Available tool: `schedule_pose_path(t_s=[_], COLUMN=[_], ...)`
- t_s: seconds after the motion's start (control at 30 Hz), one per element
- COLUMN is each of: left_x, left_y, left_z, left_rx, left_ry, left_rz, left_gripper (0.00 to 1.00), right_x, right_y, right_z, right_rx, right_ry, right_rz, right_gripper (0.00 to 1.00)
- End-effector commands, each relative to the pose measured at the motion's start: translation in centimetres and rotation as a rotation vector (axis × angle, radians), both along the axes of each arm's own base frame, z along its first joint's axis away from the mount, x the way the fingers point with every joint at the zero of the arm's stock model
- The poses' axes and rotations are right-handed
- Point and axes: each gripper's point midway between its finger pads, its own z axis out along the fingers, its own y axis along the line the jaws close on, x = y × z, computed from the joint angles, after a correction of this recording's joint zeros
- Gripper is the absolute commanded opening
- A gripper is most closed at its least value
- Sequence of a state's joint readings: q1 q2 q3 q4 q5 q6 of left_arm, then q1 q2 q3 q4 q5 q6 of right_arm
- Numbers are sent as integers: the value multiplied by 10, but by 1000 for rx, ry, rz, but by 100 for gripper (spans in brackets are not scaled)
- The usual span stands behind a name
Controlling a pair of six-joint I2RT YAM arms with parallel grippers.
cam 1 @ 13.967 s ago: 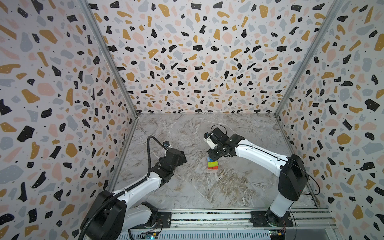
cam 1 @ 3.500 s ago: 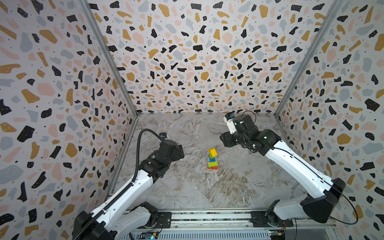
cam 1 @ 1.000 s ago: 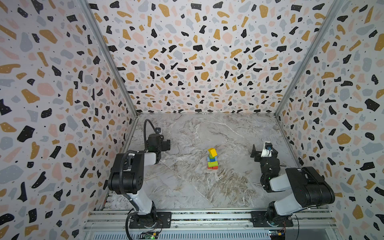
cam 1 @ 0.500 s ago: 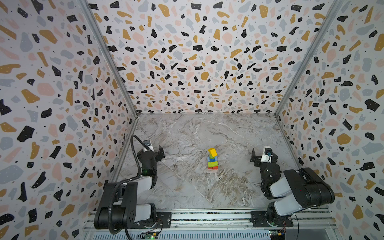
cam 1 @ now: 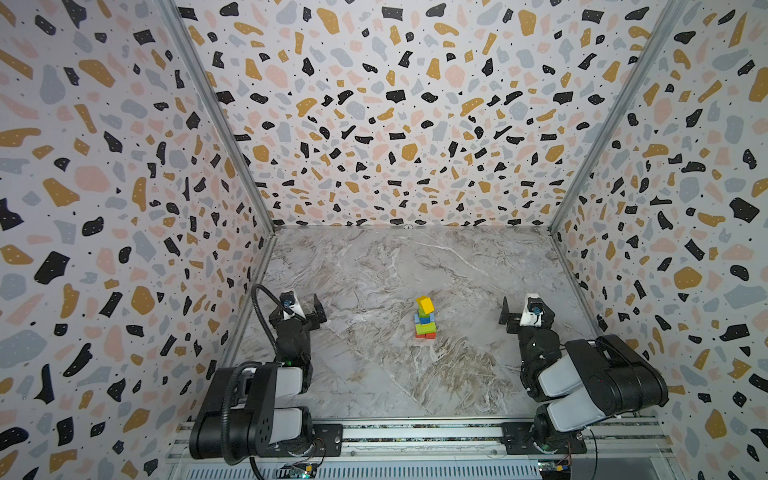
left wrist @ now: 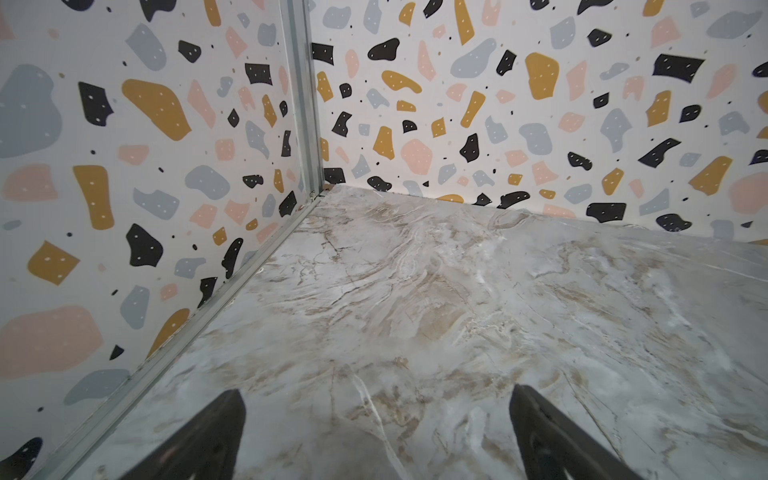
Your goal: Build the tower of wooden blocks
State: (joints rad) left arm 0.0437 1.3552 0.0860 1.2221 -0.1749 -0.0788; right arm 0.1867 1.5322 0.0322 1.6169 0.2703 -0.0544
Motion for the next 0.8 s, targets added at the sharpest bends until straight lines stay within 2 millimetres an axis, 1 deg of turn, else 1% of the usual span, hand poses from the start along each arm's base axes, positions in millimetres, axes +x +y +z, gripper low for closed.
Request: schedule_pose_path(t_s=[0.0,0.03,0.07,0.1,0.13,0.17,0.2,0.23,0.3,0.4,0.5,0.77], left_x=[-7,-6,-1,11,25,27,24,25,26,24,24,24], left_y=[-11,-13,-14,-15,-15,-13,-15,-15,-15,-15,-15,-15], left_z=[29,31,30,29,17,9,12,14,11,14,13,12], left_rx=[35,37,39,42,50,61,72,63,72,69,69,69], left_ry=[-169,-180,-169,-134,-43,4,-24,-33,-3,-22,-19,-14], left_rz=[-60,-72,-80,-85,-88,-61,-42,-42,-41,-41,-41,-41], left_gripper=[100,100,100,100,100,100,100,100,100,100,100,100], right_x=[-2,-1,2,7,14,23,31,33,33,32,33,34], right_y=[-1,-1,-2,-3,-5,-6,-6,-10,-12,-12,-9,-9], right_z=[13,12,11,9,4,-1,-6,-7,-7,-7,-6,-8], right_rx=[-2,-1,1,5,14,21,36,58,69,64,51,49], right_ry=[-56,-51,-42,-24,7,40,75,86,84,82,82,89], right_rz=[-9,-11,-17,-25,-33,-35,-21,-7,1,-2,-3,-2], right_gripper=[99,99,99,99,99,99,99,99,99,99,99,99])
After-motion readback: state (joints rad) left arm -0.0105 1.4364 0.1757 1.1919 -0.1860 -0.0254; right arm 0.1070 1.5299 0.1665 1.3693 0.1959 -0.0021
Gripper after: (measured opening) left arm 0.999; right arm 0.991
